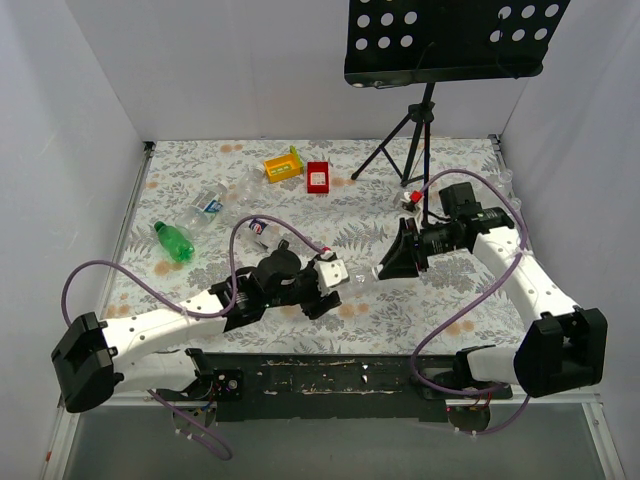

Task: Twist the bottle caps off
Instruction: Unscrew the bottle cap from the plastic bottle, then place the bottle cap at the center of the board.

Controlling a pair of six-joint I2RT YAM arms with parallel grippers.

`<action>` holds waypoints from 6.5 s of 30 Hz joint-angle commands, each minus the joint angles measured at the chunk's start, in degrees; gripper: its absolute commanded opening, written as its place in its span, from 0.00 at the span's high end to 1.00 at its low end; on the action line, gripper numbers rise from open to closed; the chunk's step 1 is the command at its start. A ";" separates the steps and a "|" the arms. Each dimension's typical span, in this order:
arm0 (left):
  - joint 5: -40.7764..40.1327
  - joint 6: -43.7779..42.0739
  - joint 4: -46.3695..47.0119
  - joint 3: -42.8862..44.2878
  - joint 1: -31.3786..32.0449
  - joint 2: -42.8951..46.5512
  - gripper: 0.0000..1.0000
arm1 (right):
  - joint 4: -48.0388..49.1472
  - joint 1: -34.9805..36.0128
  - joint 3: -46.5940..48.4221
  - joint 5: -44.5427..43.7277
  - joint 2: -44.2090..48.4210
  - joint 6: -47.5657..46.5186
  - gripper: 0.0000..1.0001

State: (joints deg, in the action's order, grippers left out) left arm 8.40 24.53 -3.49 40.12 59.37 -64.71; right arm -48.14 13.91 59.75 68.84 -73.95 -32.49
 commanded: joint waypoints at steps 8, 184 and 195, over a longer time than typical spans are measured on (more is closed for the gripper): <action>26.39 2.80 -2.14 1.72 -9.89 3.01 0.87 | -3.37 4.28 -3.14 -3.97 8.64 -25.33 0.91; 20.42 2.45 5.07 -11.73 -17.80 20.59 0.85 | 32.32 -27.97 -17.21 -57.68 -5.49 1.73 0.83; 22.62 3.24 5.68 -11.82 -17.80 20.41 0.85 | 29.69 -27.97 -13.87 -57.77 -6.83 2.00 0.43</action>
State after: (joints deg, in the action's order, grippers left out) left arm 28.84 27.27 0.56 27.68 41.74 -44.53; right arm -17.65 -13.87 42.92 10.66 -83.50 -30.39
